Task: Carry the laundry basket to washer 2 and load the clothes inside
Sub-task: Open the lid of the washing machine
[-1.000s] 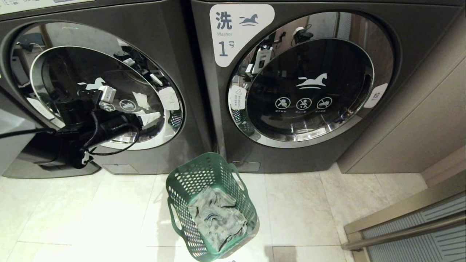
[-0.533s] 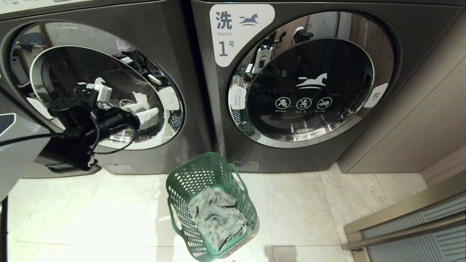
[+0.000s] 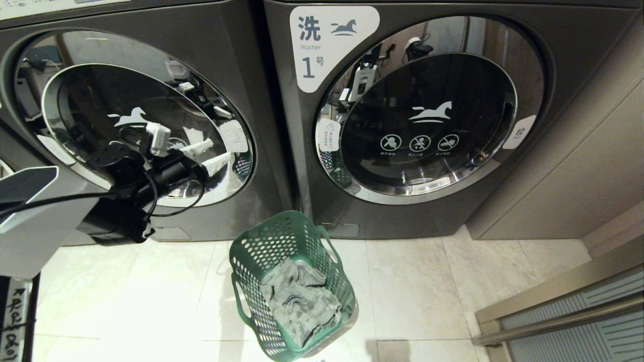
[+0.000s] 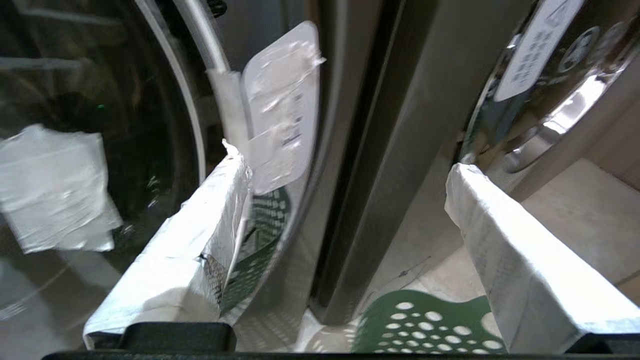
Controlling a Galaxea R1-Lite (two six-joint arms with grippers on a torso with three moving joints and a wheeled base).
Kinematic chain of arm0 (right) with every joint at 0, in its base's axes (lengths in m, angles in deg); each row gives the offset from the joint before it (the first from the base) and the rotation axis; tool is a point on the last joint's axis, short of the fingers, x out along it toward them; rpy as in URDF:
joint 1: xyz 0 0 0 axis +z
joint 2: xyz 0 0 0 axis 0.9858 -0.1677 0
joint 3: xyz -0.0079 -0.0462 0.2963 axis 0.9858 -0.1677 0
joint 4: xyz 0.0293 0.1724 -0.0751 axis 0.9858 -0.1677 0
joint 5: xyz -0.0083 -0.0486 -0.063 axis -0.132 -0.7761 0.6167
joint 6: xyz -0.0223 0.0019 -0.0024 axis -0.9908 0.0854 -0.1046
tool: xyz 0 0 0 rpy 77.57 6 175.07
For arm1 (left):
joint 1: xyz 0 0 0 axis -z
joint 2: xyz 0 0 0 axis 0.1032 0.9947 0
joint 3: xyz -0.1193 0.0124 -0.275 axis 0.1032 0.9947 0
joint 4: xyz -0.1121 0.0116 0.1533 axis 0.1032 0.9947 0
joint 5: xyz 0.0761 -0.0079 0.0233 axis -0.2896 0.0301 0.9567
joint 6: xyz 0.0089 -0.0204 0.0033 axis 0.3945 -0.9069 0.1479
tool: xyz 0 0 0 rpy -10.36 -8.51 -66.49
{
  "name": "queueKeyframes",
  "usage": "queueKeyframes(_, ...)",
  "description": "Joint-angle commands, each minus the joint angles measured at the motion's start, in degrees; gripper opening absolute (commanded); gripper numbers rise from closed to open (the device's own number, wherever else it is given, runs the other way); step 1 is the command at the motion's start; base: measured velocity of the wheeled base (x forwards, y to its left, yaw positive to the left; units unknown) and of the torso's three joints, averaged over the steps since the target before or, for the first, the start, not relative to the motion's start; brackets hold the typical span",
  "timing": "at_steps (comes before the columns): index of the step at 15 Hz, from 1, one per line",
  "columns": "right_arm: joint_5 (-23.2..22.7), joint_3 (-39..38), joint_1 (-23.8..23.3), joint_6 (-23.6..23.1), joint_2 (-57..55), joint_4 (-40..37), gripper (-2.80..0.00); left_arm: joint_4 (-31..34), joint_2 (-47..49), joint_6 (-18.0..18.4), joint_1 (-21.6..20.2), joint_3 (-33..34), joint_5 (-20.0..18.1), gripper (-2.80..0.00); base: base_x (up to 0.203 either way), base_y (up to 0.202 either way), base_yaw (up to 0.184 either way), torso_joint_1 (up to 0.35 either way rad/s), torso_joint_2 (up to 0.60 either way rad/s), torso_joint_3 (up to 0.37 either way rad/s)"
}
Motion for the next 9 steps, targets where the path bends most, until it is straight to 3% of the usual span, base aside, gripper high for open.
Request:
queueKeyframes(1,0.0,0.0,0.0,0.0,0.0,0.0,-2.8,-0.3,1.4,1.0,0.1,-0.8,-0.2,0.0,0.0,0.0,0.0,0.0,0.0,0.0)
queueKeyframes(9,0.0,0.0,0.0,0.0,0.0,0.0,-2.8,3.4,3.7,1.9,0.1,-5.8,2.7,0.0,0.0,0.0,0.0,0.0,0.0,0.0)
